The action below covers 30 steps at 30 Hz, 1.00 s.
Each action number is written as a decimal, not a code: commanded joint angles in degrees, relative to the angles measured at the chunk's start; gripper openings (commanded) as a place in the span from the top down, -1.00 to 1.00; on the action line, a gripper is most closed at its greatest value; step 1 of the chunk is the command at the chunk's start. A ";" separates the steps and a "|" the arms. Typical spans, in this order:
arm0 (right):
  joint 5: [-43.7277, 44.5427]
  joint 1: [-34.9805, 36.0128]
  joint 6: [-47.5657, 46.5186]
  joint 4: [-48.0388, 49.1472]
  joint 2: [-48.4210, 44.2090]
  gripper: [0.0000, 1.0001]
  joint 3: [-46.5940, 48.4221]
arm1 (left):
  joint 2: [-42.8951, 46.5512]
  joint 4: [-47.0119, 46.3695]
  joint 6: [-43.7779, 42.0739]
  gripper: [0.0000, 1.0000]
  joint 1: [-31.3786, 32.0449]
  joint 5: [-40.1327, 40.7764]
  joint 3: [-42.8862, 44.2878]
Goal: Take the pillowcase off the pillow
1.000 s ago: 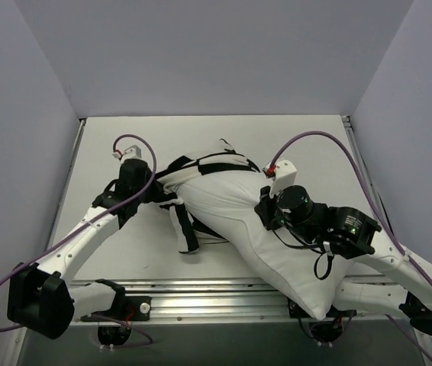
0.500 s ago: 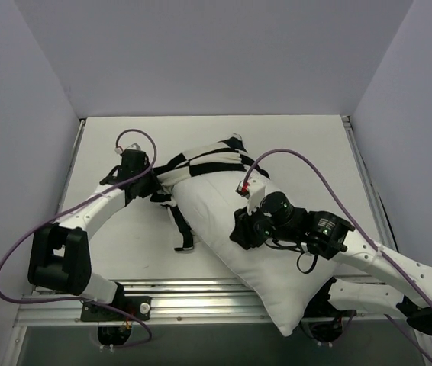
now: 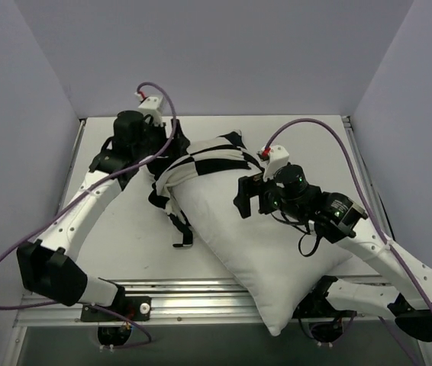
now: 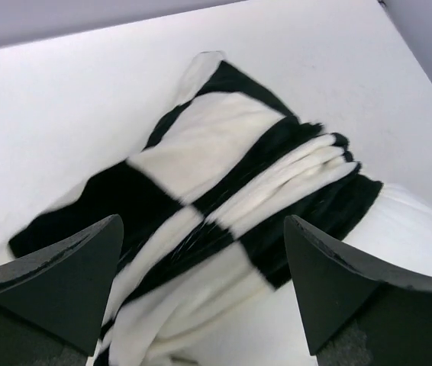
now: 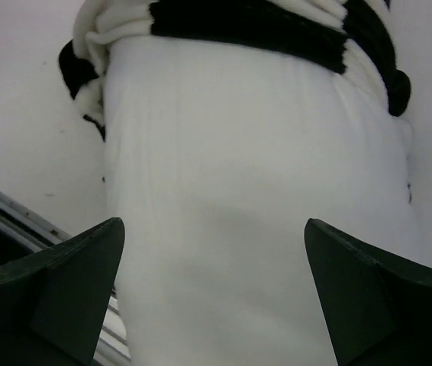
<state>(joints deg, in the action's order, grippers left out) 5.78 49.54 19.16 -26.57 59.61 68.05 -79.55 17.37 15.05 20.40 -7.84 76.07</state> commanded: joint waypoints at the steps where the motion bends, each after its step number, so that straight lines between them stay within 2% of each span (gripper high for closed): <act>1: -1.88 -9.26 -1.84 0.72 3.31 -0.99 0.77 | -9.02 5.81 -11.78 -0.89 4.81 -4.20 11.06; 3: -10.64 -15.84 -2.55 3.87 5.33 -0.99 -0.37 | -15.51 8.46 -14.85 -0.89 7.18 -5.78 16.36; 6: -16.83 -19.91 -2.81 8.01 9.28 -0.99 -0.90 | -23.42 13.39 -18.90 -0.88 8.86 -7.62 25.94; 11: -18.96 -20.89 -2.64 13.46 17.88 -0.99 -0.55 | -32.59 21.56 -23.30 -0.83 10.80 -9.92 38.59; 16: -24.58 -20.71 -2.98 17.59 25.62 -0.98 -2.21 | -40.24 27.63 -26.12 -0.55 10.89 -11.67 44.07; 17: -24.59 -20.45 -3.33 18.04 26.60 -0.87 -2.40 | -40.86 27.55 -26.21 -0.44 10.89 -11.50 44.16; 18: -24.50 -20.01 -3.86 17.87 27.65 -0.73 -2.48 | -42.08 27.55 -26.38 -0.07 10.89 -11.50 44.16; 19: -24.59 -19.57 -5.00 17.52 29.31 -0.48 -2.40 | -42.61 27.29 -26.21 0.15 10.80 -11.33 44.25; 20: -24.24 -18.44 -5.27 16.56 29.77 0.29 -2.22 | -43.14 26.85 -25.86 0.40 10.45 -10.02 44.34; 21: -24.15 -17.82 -5.62 16.03 29.94 0.64 -2.05 | -44.02 26.15 -24.90 0.79 10.10 -9.22 44.77; 22: -23.98 -17.03 -6.14 15.50 29.42 0.90 -1.96 | -44.37 25.79 -24.28 0.92 9.66 -8.61 44.95; 23: -23.10 -15.28 -6.41 14.10 28.81 1.00 -1.78 | -44.55 25.27 -23.49 0.95 8.52 -7.29 45.13; 29: -23.88 -12.10 -7.38 7.87 20.03 1.00 -2.66 | -43.85 20.34 -12.87 0.95 1.58 0.88 45.13; 30: -24.06 -11.75 -7.38 6.89 18.62 1.00 -2.83 | -43.42 19.90 -10.59 0.95 -0.52 4.20 45.30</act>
<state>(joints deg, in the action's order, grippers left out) -14.24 35.48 13.10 -9.93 83.79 66.32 -123.39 41.41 -1.58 26.30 -14.55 119.02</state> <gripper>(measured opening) 0.054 0.056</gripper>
